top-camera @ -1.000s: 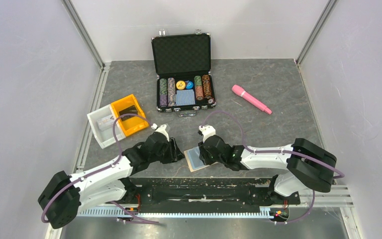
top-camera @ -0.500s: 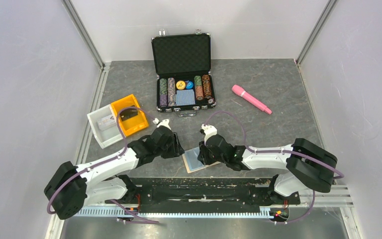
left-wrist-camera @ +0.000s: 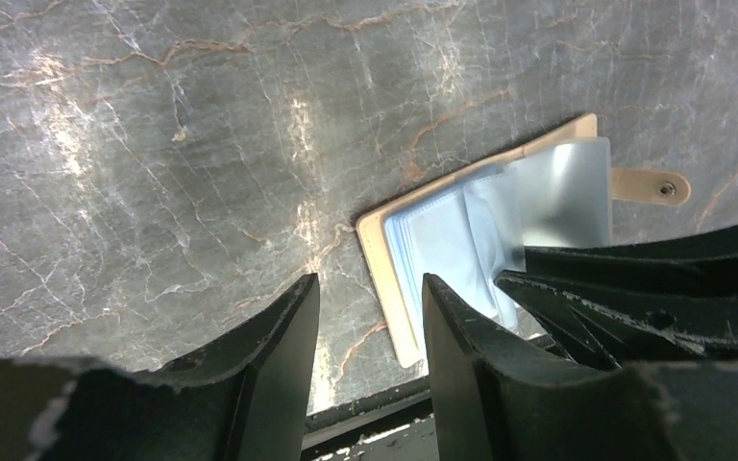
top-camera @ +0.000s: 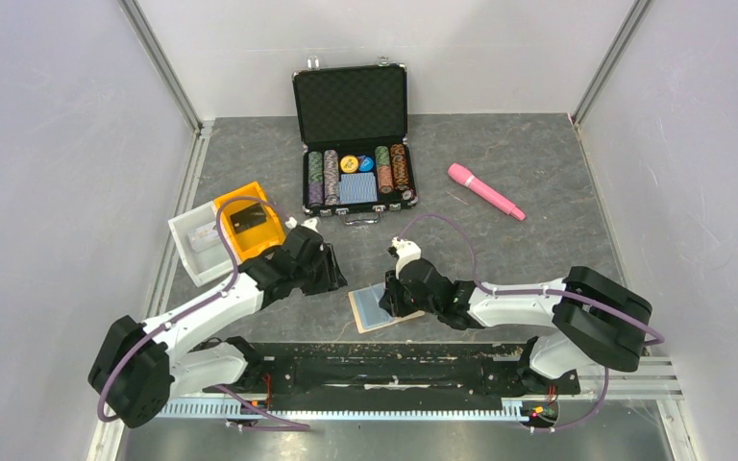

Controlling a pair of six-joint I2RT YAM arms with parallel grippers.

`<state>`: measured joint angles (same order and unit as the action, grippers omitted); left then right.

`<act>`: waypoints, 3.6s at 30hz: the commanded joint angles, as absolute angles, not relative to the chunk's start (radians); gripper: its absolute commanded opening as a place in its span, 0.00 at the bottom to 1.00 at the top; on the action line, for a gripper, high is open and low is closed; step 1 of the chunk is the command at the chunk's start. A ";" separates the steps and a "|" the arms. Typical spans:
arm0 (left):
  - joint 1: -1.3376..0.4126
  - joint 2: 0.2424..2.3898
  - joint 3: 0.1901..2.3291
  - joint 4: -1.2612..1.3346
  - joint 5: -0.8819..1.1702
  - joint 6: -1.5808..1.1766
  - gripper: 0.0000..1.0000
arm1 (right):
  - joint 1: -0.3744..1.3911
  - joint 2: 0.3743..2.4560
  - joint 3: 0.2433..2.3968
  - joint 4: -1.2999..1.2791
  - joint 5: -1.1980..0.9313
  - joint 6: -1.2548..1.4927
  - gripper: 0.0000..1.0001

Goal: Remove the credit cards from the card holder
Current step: Remove the credit card from the card holder.

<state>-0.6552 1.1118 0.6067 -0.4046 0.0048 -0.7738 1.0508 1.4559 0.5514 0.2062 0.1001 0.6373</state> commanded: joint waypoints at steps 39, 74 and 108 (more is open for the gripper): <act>-0.708 1.373 0.629 -0.112 0.293 -0.776 0.34 | 0.967 1.383 0.350 0.537 -0.078 0.696 0.21; -0.825 1.527 0.883 -0.206 0.158 -0.820 0.35 | 0.949 1.070 0.273 0.446 -0.113 0.639 0.39; -0.824 1.122 0.710 -0.434 -0.114 -0.775 0.40 | 0.987 1.238 0.367 0.338 0.066 0.653 0.46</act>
